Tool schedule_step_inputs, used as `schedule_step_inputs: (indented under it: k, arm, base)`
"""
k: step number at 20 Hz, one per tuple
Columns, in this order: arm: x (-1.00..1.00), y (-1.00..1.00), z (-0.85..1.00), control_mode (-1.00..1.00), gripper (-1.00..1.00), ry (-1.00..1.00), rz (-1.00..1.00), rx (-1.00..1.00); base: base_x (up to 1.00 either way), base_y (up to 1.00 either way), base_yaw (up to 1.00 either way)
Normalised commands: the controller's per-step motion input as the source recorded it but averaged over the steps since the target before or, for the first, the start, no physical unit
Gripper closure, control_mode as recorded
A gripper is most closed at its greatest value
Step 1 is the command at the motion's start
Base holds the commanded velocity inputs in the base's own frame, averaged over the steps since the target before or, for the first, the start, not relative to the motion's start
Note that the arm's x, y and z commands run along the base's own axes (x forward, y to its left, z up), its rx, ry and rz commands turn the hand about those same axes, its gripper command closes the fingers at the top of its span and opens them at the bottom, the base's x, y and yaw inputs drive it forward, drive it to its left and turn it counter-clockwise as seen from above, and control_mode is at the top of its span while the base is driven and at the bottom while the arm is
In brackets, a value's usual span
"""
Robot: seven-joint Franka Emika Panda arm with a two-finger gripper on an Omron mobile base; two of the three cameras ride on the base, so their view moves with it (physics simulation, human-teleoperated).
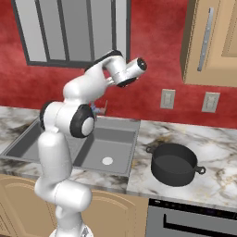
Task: Dump the squash from the pot into the sink. Then turn on the water and wash the squash. Then turn off the water and put the squash back in the pot.
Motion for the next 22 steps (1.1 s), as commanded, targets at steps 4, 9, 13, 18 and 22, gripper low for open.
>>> schedule_step_inputs:
  k: [4, 9, 13, 18, 22]
  arm:
    - [-1.00, 0.20, 0.49, -1.00, -1.00, -0.13, -0.07, -0.17]
    - [-1.00, 0.40, 0.40, -1.00, -1.00, -0.13, -0.09, -0.17]
    - [-1.00, 0.41, 0.58, -1.00, -1.00, -0.13, -0.14, -0.13]
    - [-1.00, 0.51, 0.83, -1.00, -1.00, -0.08, -0.19, -0.10]
    - [-0.94, 0.62, 0.93, -1.00, -1.00, 0.00, -0.21, -0.06]
  base:
    - [0.00, 0.00, 0.00]
    - [0.00, 0.00, 0.00]
    - [0.00, 0.00, 0.00]
    - [0.00, 0.00, 0.00]
    - [0.00, 0.00, 0.00]
